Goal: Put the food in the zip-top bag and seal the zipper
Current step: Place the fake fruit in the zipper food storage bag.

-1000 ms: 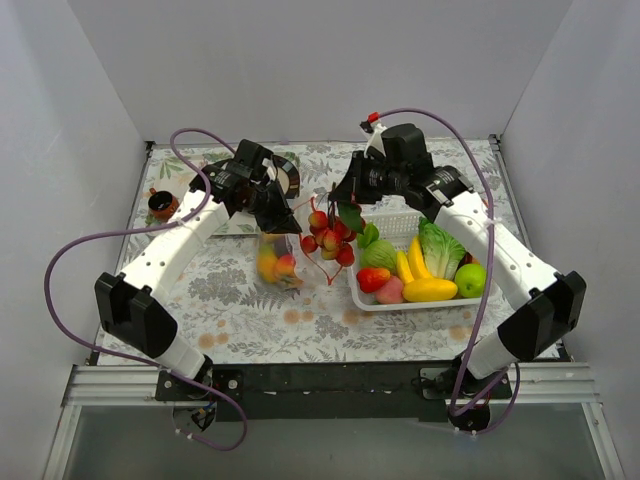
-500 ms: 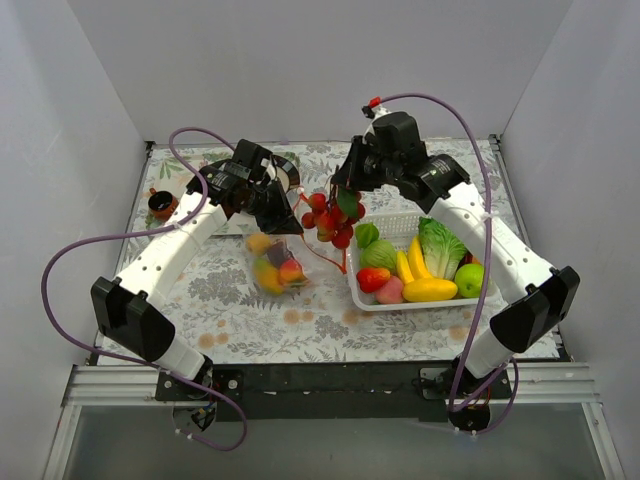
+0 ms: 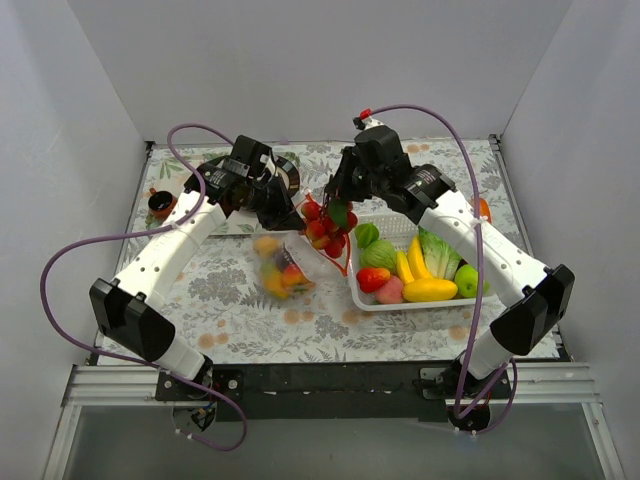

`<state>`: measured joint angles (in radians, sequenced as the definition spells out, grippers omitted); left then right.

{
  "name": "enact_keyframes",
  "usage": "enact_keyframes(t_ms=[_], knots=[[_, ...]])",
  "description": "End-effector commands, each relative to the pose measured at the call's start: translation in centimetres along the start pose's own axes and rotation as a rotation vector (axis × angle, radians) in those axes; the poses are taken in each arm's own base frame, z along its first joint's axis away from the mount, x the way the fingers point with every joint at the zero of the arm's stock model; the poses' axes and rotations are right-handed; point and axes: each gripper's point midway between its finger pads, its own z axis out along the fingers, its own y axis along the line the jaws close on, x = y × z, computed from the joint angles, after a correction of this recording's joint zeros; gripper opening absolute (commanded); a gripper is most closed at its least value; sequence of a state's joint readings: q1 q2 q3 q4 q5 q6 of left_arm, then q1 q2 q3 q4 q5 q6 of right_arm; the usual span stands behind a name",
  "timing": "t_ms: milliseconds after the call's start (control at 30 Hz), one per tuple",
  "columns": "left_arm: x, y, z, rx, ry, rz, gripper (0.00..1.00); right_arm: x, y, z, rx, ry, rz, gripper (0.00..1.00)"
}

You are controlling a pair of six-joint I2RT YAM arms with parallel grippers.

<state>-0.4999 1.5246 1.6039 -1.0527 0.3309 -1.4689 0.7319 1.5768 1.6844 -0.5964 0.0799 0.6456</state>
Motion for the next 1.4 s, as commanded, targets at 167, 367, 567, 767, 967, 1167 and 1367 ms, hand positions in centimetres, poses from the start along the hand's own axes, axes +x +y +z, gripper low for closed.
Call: enact_keyframes(t_ms=[167, 367, 567, 767, 967, 1167, 1367], knots=[[-0.2, -3.0, -2.7, 0.095, -0.027, 0.035, 0.00, -2.2, -1.3, -1.4, 0.143, -0.164, -0.040, 0.01], [-0.2, -3.4, -2.9, 0.118, -0.023, 0.037, 0.00, -2.5, -1.3, -1.7, 0.179, -0.187, -0.066, 0.01], [-0.3, -3.7, -2.8, 0.132, -0.019, 0.037, 0.00, -2.3, 1.3, -2.0, 0.189, -0.203, -0.139, 0.01], [-0.5, -4.5, -3.0, 0.152, -0.019, 0.040, 0.00, -1.0, 3.6, -1.9, 0.133, -0.185, -0.173, 0.01], [-0.6, -4.9, -3.6, 0.165, -0.033, 0.049, 0.00, 0.7, 3.5, -0.3, 0.116, -0.127, -0.187, 0.01], [-0.5, -5.1, -4.0, 0.182, -0.037, 0.055, 0.00, 1.4, 3.2, 0.7, 0.130, -0.099, -0.204, 0.23], [-0.4, -4.9, -4.0, 0.174, -0.041, 0.055, 0.00, 0.7, 3.8, 0.1, 0.108, -0.107, -0.235, 0.62]])
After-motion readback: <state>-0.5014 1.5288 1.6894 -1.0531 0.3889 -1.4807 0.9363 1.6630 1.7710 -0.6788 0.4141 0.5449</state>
